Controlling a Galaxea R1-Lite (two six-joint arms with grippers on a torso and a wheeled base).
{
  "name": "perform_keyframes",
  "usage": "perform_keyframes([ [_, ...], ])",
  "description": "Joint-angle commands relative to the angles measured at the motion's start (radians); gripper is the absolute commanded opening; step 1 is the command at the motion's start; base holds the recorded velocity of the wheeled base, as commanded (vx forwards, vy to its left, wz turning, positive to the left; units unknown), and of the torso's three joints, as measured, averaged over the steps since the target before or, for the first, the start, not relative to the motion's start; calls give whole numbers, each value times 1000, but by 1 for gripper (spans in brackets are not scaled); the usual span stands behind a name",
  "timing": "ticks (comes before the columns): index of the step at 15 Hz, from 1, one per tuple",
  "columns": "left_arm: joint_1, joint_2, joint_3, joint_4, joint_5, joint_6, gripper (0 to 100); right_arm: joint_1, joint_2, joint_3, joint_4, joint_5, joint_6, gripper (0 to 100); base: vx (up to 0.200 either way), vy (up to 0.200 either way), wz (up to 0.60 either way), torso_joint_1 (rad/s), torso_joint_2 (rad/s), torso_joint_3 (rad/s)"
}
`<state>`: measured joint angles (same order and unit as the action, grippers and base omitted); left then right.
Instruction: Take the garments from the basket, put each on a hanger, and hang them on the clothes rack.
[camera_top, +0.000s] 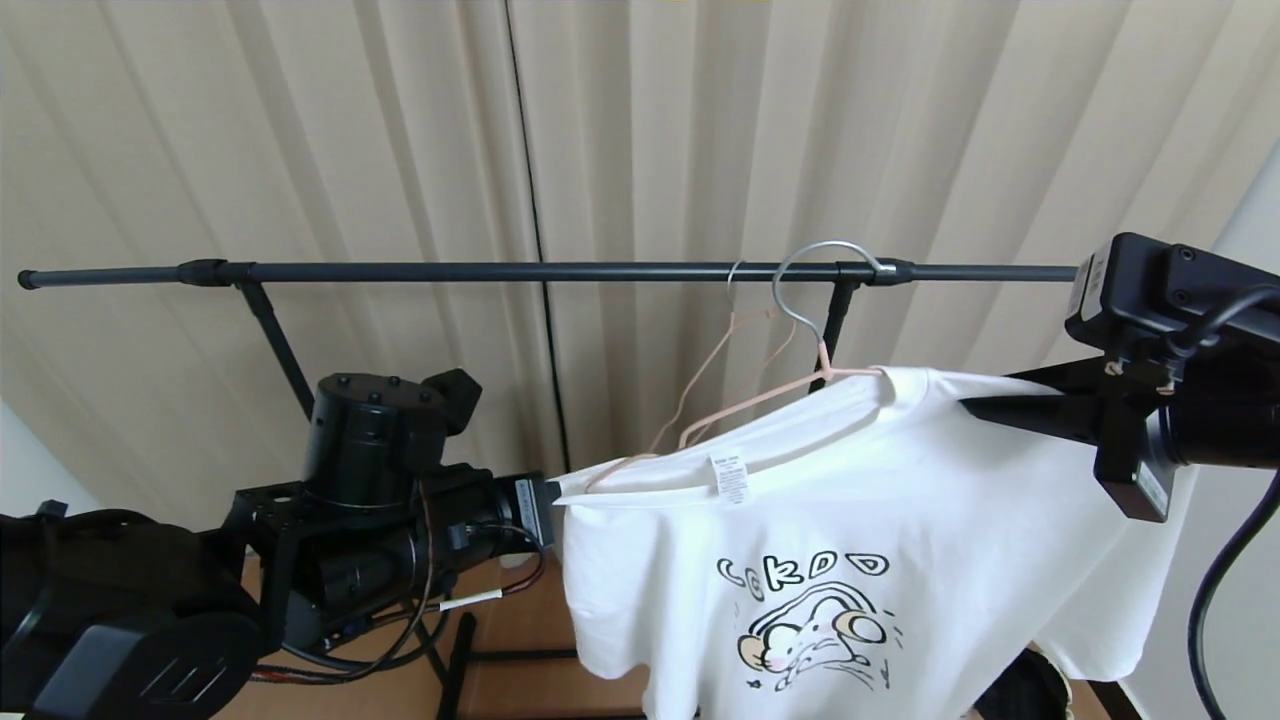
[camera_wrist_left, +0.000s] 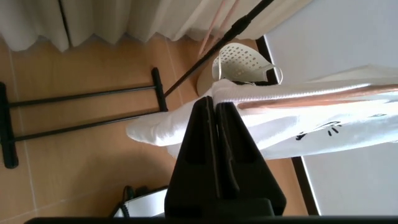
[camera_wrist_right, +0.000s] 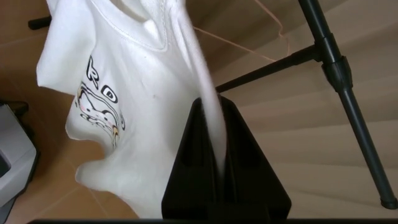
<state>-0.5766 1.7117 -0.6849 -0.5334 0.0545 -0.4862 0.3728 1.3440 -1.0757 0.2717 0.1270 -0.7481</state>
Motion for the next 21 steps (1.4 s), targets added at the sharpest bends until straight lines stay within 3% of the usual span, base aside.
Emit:
perform_keyframes([
  [1,3,-27,-8,1,-1,28,0,0,-2,31,-2,2,0,0,0,0,0,0,0,0],
  [3,1,-50,-19,7,1,84,0,0,4,76,-46,0,9,0,0,0,0,0,0,0],
  [5,0,-57,-62,43,4,130,0,3,17,185,-198,-3,119,0,0,0,0,0,0,0],
  [7,0,-58,-140,158,11,152,0,14,18,298,-351,-1,240,0,0,0,0,0,0,0],
  [10,-11,-58,-223,250,62,209,0,15,37,395,-514,-4,288,0,0,0,0,0,0,0],
  [16,-28,-53,-294,362,96,228,0,55,27,422,-605,-15,332,0,0,0,0,0,0,0],
  [21,20,-14,-303,368,97,228,0,55,-39,456,-618,-12,325,0,0,0,0,0,0,0],
])
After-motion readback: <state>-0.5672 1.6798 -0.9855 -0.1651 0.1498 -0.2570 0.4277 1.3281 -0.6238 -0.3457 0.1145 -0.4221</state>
